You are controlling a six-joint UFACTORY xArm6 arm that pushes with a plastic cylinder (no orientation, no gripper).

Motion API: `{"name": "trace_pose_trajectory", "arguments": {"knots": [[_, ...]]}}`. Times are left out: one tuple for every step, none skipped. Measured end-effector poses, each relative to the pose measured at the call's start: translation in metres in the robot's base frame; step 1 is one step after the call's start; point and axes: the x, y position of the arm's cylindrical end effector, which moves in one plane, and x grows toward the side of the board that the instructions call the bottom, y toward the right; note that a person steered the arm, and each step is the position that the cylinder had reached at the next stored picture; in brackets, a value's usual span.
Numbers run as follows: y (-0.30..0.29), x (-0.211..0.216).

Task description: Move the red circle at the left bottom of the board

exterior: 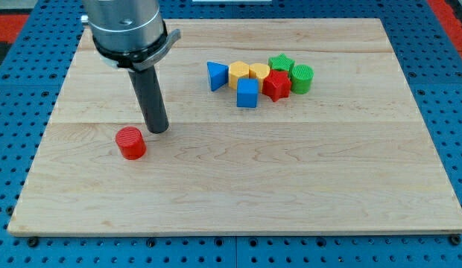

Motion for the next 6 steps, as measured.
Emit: {"name": "trace_pose_trajectory", "arguments": {"knots": [[-0.065, 0.014], [-0.082, 0.014], [-0.036, 0.013], [-0.012, 0.018], [-0.028, 0.055], [-0.070, 0.057]]}}
